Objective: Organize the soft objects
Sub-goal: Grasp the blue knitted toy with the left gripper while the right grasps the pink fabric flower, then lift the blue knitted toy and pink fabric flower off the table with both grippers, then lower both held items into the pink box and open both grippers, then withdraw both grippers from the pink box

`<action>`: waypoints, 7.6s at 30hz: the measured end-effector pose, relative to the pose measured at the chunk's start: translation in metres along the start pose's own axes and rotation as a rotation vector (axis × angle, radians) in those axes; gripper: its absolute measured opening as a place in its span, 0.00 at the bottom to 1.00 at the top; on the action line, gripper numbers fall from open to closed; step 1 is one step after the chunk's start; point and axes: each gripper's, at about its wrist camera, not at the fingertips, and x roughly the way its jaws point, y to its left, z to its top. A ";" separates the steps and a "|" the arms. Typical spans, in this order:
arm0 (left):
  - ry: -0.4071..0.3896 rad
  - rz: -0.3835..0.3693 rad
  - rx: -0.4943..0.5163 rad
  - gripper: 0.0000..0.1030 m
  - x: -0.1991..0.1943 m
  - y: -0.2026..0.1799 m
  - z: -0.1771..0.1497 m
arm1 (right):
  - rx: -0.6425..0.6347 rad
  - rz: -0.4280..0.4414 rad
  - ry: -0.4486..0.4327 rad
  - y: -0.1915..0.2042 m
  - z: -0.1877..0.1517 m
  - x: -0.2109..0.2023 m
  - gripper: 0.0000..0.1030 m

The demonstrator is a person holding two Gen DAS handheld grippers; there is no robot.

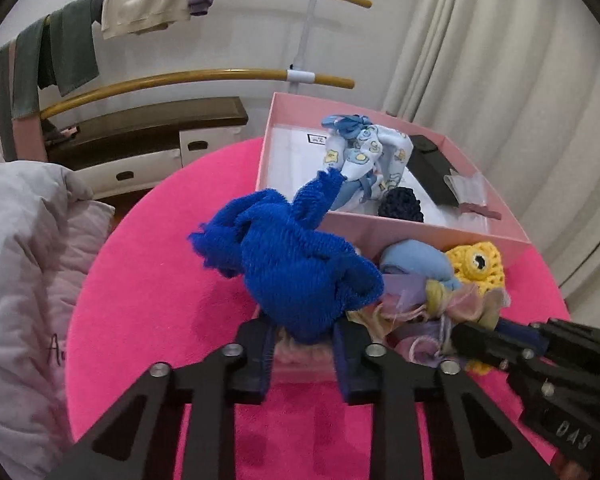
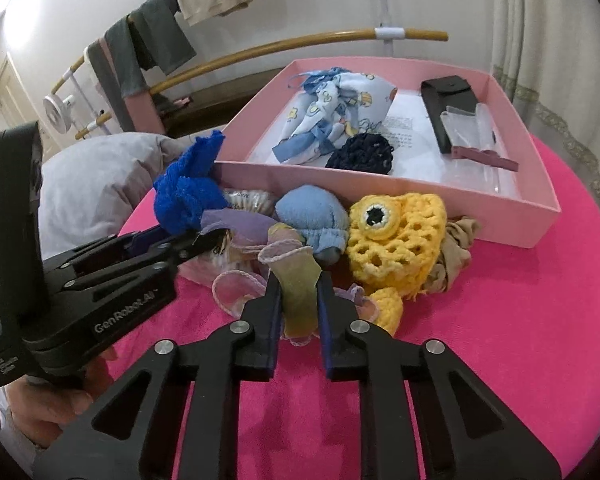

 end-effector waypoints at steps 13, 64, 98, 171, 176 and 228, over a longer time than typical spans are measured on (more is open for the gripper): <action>-0.080 0.049 0.033 0.05 -0.079 0.005 -0.037 | 0.011 -0.023 -0.086 0.004 -0.008 -0.055 0.12; -0.018 0.210 -0.019 0.39 -0.015 0.062 0.006 | 0.026 -0.046 -0.070 0.007 -0.013 -0.054 0.12; -0.198 0.105 0.113 0.39 -0.142 -0.030 0.051 | 0.015 -0.080 -0.240 -0.013 0.055 -0.111 0.12; -0.308 0.195 0.051 1.00 -0.137 -0.063 0.049 | 0.099 -0.184 -0.353 -0.021 0.064 -0.145 1.00; -0.315 0.194 0.044 1.00 -0.160 -0.067 0.028 | 0.096 -0.196 -0.381 -0.014 0.047 -0.164 1.00; -0.305 0.232 0.029 1.00 -0.210 -0.062 -0.033 | 0.101 -0.231 -0.406 0.005 -0.019 -0.195 1.00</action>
